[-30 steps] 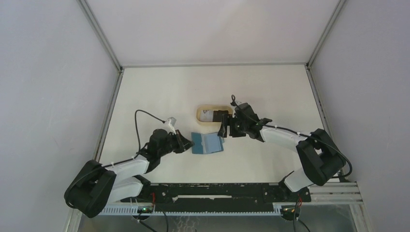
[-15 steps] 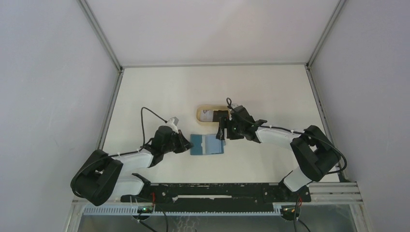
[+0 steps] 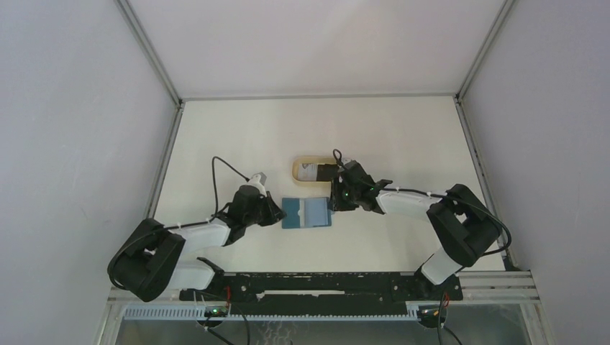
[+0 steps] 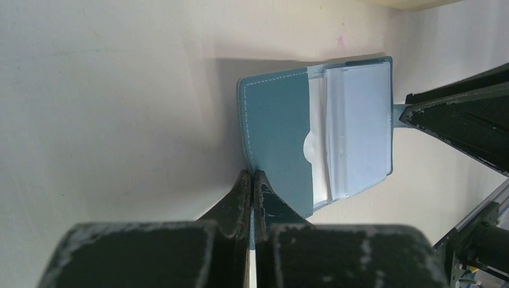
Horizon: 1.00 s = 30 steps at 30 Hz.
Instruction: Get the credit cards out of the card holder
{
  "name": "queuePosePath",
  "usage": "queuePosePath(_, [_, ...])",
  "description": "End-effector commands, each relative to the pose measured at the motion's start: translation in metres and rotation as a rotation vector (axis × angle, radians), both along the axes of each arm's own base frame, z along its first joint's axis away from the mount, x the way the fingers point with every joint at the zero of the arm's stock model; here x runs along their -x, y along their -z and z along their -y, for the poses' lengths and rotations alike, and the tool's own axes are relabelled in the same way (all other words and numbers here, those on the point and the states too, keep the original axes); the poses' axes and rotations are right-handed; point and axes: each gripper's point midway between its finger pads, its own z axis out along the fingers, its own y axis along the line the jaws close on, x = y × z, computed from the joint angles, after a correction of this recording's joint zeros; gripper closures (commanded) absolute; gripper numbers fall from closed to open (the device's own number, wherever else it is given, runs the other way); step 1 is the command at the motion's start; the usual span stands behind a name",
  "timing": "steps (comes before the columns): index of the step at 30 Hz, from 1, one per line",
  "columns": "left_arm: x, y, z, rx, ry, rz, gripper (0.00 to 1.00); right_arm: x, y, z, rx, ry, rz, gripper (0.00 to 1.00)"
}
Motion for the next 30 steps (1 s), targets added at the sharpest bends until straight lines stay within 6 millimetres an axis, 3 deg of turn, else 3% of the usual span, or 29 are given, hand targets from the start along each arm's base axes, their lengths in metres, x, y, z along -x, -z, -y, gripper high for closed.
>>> queuePosePath(1, [-0.004,0.004,-0.012,-0.076,-0.033,0.005,1.0,-0.008,-0.021,-0.012,-0.022,-0.001,0.059,0.71])
queuePosePath(4, [-0.004,0.001,-0.013,-0.071,-0.036,0.01,1.0,-0.006,-0.021,-0.013,-0.022,-0.006,0.057,0.98])
queuePosePath(5, [-0.004,0.0,-0.012,-0.068,-0.036,0.014,1.0,-0.006,-0.023,-0.014,-0.024,-0.008,0.058,1.0])
queuePosePath(8, [-0.005,-0.006,-0.01,-0.054,-0.037,0.028,1.0,-0.006,-0.035,-0.016,-0.051,-0.011,0.079,1.0])
queuePosePath(11, [-0.006,-0.012,-0.009,-0.036,-0.04,0.04,1.0,-0.008,-0.063,-0.02,-0.093,-0.016,0.113,1.0])
queuePosePath(16, [-0.009,-0.027,-0.003,0.009,-0.035,0.069,1.0,-0.003,-0.122,-0.053,-0.307,-0.123,0.146,1.0])
queuePosePath(18, [-0.008,-0.03,-0.001,0.028,-0.031,0.072,1.0,-0.002,-0.135,-0.068,-0.394,-0.177,0.126,1.0])
queuePosePath(20, [-0.007,-0.029,0.0,0.036,-0.029,0.07,1.0,0.001,-0.134,-0.076,-0.442,-0.204,0.083,1.0])
queuePosePath(25, [-0.004,-0.027,0.004,0.069,-0.023,0.066,1.0,0.005,-0.112,-0.074,-0.446,-0.21,-0.009,1.0])
queuePosePath(30, [-0.003,-0.021,0.011,0.107,-0.014,0.047,1.0,0.006,-0.123,-0.101,-0.573,-0.272,-0.037,1.0])
